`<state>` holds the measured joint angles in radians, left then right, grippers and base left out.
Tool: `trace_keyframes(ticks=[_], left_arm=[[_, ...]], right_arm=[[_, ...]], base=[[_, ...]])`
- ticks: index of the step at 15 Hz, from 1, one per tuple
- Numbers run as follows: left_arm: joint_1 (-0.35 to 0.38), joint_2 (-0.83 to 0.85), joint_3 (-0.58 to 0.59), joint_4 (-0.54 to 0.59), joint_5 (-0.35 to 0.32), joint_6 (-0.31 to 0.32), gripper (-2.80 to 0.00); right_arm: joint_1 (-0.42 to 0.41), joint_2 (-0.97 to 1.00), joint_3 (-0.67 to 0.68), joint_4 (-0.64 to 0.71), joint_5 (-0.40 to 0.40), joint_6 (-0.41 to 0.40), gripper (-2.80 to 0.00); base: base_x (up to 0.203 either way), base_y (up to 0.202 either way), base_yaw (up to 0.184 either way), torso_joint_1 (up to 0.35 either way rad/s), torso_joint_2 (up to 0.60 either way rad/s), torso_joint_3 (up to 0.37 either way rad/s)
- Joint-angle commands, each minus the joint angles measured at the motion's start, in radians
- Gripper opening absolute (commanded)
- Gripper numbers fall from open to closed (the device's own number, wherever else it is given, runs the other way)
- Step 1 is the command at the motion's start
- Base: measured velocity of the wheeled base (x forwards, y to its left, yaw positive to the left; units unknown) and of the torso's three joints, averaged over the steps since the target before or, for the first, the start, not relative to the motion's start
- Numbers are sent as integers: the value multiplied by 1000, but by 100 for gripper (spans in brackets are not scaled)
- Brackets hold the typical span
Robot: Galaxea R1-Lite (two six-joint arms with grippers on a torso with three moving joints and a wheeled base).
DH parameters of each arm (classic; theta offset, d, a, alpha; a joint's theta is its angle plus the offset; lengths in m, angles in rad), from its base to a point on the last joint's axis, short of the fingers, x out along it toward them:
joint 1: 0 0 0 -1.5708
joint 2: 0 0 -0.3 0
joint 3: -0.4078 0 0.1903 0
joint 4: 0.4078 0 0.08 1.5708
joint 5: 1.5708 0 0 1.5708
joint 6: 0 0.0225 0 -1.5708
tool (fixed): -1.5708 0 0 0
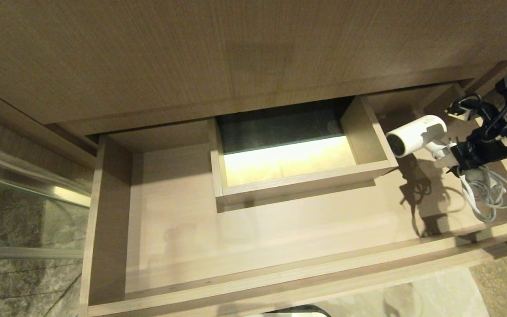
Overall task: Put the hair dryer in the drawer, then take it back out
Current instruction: Put it into the drawer
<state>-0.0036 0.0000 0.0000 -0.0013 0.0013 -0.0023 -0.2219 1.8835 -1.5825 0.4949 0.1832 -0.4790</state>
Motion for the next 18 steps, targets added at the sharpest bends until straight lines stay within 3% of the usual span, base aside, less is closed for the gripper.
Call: trace_keyframes(ticks=[1,4,8,9,10,13,16,17,18], left_arm=[[1,0,2,0,0,-1,-280],[1,0,2,0,0,-1,-280],[1,0,0,0,0,0,-280],[1,0,1,0,0,-1,-280],[1,0,1,0,0,-1,-280],[1,0,0,0,0,-1,-280],[1,0,2,0,0,1,-280],[1,0,2,0,0,-1,-280],[1,0,0,0,0,-1,-280]], right_arm=[[10,110,-16,-37,1,-1,-280],[16,220,-42,-266,-3,-5,-280],[15,308,-149,-364,-12,-10,-280],[15,316,-158,-363,-16,-10,-37],[15,316,-145,-364,-21,-12,0],[18,301,-154,-363,-94,-3,0],[10,190,-137,-341,-87,13,0],[3,109,-126,-319,-80,25,-280],[-6,20,-107,-287,-66,34,-280]], base=[[0,0,0,0,0,0],[0,0,0,0,0,0],[0,0,0,0,0,0],[0,0,0,0,0,0],[0,0,0,0,0,0],[0,0,0,0,0,0],[0,0,0,0,0,0],[0,0,0,0,0,0],[0,0,0,0,0,0]])
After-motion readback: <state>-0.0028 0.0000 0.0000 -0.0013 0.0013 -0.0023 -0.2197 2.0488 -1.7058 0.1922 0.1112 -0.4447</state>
